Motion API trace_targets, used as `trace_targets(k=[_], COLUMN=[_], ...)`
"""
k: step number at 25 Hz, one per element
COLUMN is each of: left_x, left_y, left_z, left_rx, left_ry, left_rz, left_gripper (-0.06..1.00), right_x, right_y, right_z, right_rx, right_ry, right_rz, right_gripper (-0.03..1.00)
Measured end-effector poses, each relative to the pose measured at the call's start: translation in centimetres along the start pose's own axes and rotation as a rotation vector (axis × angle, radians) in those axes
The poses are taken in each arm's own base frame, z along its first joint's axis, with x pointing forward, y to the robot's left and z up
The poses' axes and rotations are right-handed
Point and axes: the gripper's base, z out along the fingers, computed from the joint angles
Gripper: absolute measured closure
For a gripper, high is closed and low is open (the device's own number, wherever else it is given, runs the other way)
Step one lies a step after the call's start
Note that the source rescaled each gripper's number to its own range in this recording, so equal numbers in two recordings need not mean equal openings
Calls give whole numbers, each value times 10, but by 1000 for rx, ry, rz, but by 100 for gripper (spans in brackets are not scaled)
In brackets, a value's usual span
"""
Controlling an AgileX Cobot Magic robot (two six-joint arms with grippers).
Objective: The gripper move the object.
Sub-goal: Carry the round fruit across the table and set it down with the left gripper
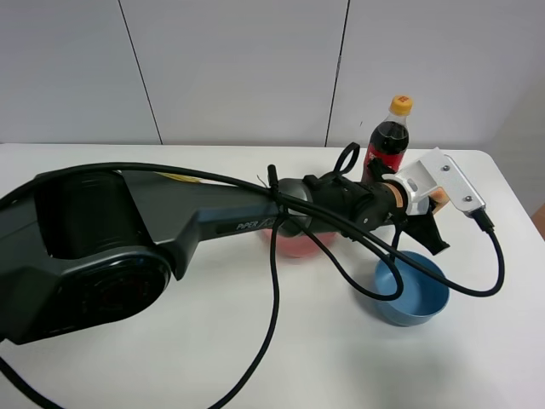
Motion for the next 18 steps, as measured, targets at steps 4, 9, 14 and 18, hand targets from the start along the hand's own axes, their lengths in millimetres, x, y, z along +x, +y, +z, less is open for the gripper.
trace_targets(k=[4, 9, 14, 18], left_x=[10, 17, 17, 16], left_y=[-2, -2, -2, -2], left_z=[5, 8, 8, 9], left_rx=[6, 7, 7, -1], left_ry=[23, 39, 40, 23], left_rz=[-1, -2, -39, -130], left_gripper=[94, 92, 52, 16], right_x=[0, 0, 0, 0], right_y=[0, 0, 0, 0], right_z=[0, 0, 0, 0], right_rx=[0, 0, 0, 0], right_ry=[0, 0, 0, 0], right_rz=[0, 0, 0, 0], right_gripper=[-3, -3, -3, -3])
